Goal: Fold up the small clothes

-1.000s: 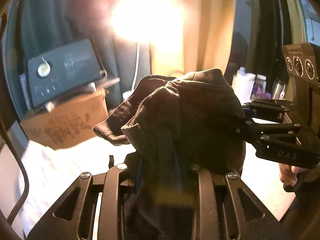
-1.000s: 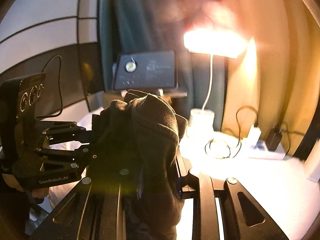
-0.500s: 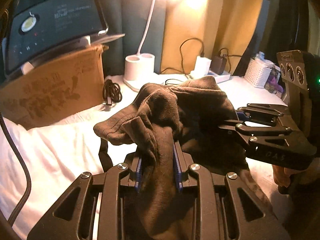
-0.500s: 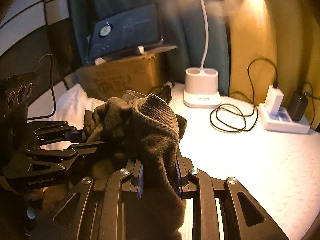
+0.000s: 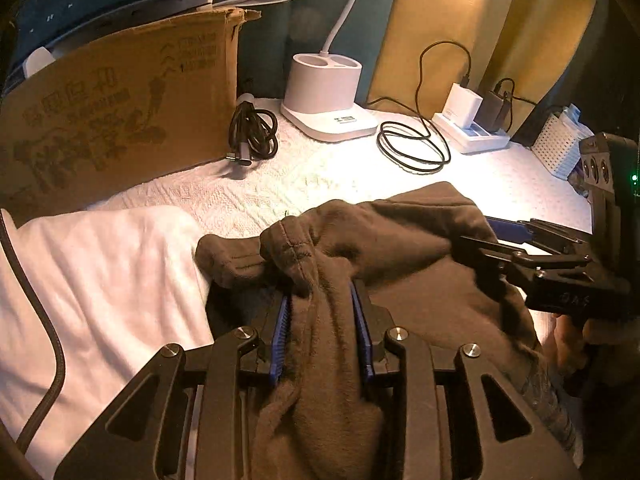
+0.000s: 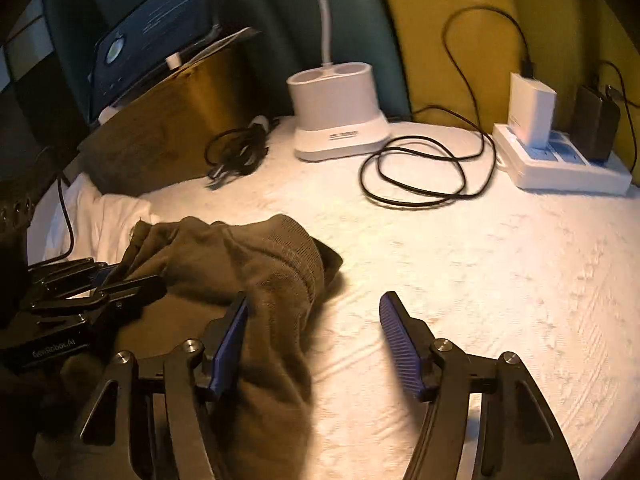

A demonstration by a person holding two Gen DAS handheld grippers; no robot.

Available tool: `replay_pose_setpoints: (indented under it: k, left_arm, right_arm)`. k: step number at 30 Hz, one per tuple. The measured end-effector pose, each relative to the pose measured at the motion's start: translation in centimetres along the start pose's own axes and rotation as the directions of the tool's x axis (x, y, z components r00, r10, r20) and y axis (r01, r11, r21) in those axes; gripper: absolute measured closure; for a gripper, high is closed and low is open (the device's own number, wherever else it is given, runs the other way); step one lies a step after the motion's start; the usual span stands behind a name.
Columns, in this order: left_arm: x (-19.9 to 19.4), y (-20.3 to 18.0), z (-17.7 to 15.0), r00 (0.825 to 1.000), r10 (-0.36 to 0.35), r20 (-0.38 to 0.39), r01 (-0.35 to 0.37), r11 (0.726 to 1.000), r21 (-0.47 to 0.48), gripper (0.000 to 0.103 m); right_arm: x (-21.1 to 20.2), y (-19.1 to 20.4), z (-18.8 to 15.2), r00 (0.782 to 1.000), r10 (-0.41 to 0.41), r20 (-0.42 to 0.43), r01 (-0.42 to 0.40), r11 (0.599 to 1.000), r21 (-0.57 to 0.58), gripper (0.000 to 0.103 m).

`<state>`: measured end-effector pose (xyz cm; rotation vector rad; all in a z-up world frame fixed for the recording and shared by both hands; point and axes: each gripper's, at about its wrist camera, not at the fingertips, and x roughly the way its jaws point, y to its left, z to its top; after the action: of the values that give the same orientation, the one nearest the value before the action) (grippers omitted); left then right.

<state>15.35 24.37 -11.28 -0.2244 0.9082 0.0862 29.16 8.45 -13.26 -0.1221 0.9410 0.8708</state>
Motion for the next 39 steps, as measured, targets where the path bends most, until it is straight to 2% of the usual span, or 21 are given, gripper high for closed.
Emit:
replay_pose_setpoints:
  k: [4, 8, 10, 15, 22, 24, 28, 30, 31, 34, 39]
  left_arm:
    - [0.0, 0.3, 0.4, 1.0, 0.011, -0.007, -0.011, 1.0, 0.005, 0.072]
    - [-0.1, 0.6, 0.5, 0.999, 0.039, -0.011, -0.039, 0.999, 0.029, 0.073]
    - [-0.2, 0.9, 0.5, 0.999, 0.045, -0.016, -0.044, 0.999, 0.027, 0.073]
    - [-0.4, 1.2, 0.7, 0.999, 0.047, -0.016, -0.047, 0.999, 0.027, 0.073]
    - [-0.9, 2.4, 0.8, 0.998, 0.064, -0.019, -0.064, 0.998, -0.008, 0.073]
    - [-1.7, 2.4, 0.8, 0.998, 0.065, -0.02, -0.065, 0.998, -0.017, 0.072]
    - [-4.4, 1.6, 0.3, 0.997, 0.072, 0.027, -0.072, 0.997, 0.005, 0.071]
    - [-5.7, 1.2, -0.1, 0.998, 0.047, 0.044, -0.047, 0.999, 0.004, 0.059]
    - [-6.3, 0.8, -0.5, 0.998, 0.03, 0.049, -0.03, 1.0, 0.006, 0.057]
    - [-7.1, -0.2, -1.9, 0.999, -0.003, 0.036, 0.002, 1.0, 0.027, 0.057]
    - [-6.7, -1.3, -4.4, 1.0, -0.007, -0.022, 0.008, 0.999, 0.039, 0.057]
  right_arm:
    - [-1.1, -0.2, 0.1, 1.0, -0.016, 0.017, 0.016, 1.0, 0.01, 0.037]
    - [-3.4, -0.7, 0.7, 0.997, -0.019, 0.078, 0.016, 0.999, 0.044, 0.035]
    - [-3.7, -1.0, 1.1, 0.993, -0.065, 0.094, 0.061, 0.997, 0.04, 0.035]
    - [-1.0, -0.7, 0.6, 0.998, -0.056, 0.015, 0.056, 0.998, 0.001, 0.035]
    - [-0.6, -0.6, 0.4, 0.981, -0.191, 0.042, 0.193, 0.978, -0.078, 0.035]
    - [-0.8, -1.0, 0.2, 0.973, -0.229, 0.037, 0.231, 0.97, -0.07, 0.035]
    - [-1.7, -2.0, -0.1, 0.949, -0.313, 0.045, 0.315, 0.948, -0.046, 0.035]
    - [-2.4, -2.5, -0.1, 0.953, -0.3, 0.046, 0.301, 0.954, -0.013, 0.035]
    - [-2.9, -2.5, -0.2, 0.955, -0.293, 0.05, 0.294, 0.956, -0.003, 0.035]
    - [-4.4, -1.3, -0.7, 0.966, -0.249, 0.075, 0.251, 0.968, -0.017, 0.035]
    - [-5.6, 1.9, -2.3, 0.983, -0.172, 0.069, 0.177, 0.982, -0.072, 0.035]
